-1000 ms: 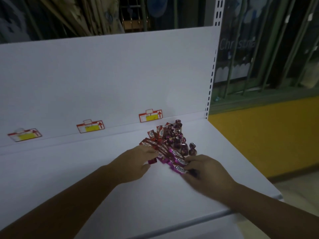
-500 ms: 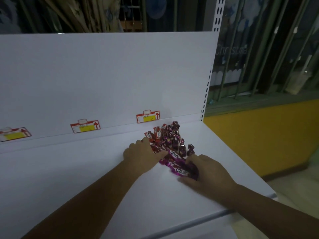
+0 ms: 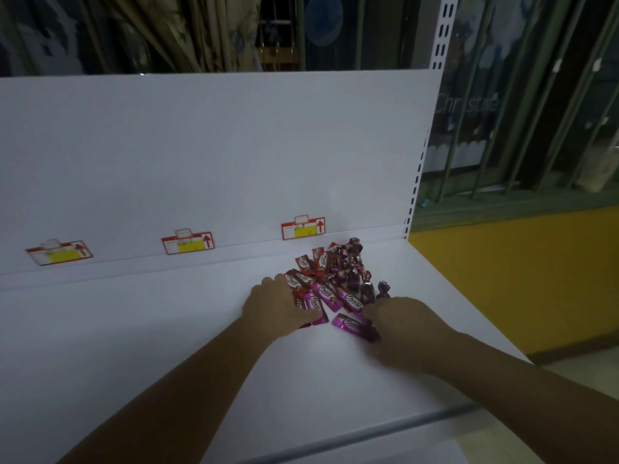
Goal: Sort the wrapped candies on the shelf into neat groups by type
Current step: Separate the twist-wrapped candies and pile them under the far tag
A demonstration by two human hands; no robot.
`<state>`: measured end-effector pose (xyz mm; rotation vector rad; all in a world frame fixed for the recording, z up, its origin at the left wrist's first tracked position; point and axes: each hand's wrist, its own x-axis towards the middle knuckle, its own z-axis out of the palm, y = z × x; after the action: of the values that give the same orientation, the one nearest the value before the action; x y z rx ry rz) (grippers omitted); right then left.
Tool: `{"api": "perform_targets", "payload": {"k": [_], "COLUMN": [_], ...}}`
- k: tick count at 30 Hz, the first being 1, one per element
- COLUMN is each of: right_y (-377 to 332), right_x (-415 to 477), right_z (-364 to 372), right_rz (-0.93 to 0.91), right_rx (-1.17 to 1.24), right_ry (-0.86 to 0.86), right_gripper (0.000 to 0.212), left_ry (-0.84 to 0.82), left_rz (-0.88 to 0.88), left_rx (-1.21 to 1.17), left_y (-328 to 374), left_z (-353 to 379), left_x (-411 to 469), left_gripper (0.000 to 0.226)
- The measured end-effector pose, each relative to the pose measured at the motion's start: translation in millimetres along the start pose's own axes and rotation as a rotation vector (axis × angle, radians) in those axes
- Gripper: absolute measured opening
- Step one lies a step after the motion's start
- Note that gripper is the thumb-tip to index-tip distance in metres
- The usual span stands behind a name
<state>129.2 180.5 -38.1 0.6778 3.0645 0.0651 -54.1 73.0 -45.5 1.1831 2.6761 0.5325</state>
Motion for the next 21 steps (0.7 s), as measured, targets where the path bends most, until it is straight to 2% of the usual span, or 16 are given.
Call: {"api": "perform_targets", "payload": {"k": [5, 7, 9, 13, 15, 18, 21], "right_y": [1.7, 5.3, 7.2, 5.0, 0.5, -8.9, -17.9], "right_x": [-3.5, -7.0, -8.8, -4.0, 1.0, 7.8, 10.9], "right_z": [4.4, 1.5, -2.1, -6.7, -6.1, -1.8, 3.9], "right_rz": [0.079, 0.144, 0.188, 0.183, 0.168, 0.183, 0.126], "right_rx": [0.212, 0.316, 0.404, 0.595, 0.635, 0.589, 0.290], "right_ry": [0.003, 0.050, 0.105, 0.074, 0.026, 0.006, -0.044], "right_gripper": [0.005, 0.022, 0.029, 0.021, 0.014, 0.027, 0.040], "left_ry": [-0.061, -0.100, -0.150, -0.171, -0.165, -0.154, -0.072], "left_rz": [0.096, 0.071, 0.059, 0.177, 0.227, 0.215, 0.097], "left_rx": [-0.137, -0.116, -0.088, 0.040, 0.016, -0.243, -0.479], "left_y": [-1.8, -4.5, -6.7, -9.7, -14.3, -19.9, -20.8], "left_z": [-4.9, -11.4, -16.2, -18.7, -15.7, -17.4, -20.2], "left_x": [-0.5, -1.3, -0.5, -6.6, -11.4, -16.0, -10.5], "left_gripper": [0.042, 0.038, 0.031, 0.007, 0.014, 0.013, 0.013]}}
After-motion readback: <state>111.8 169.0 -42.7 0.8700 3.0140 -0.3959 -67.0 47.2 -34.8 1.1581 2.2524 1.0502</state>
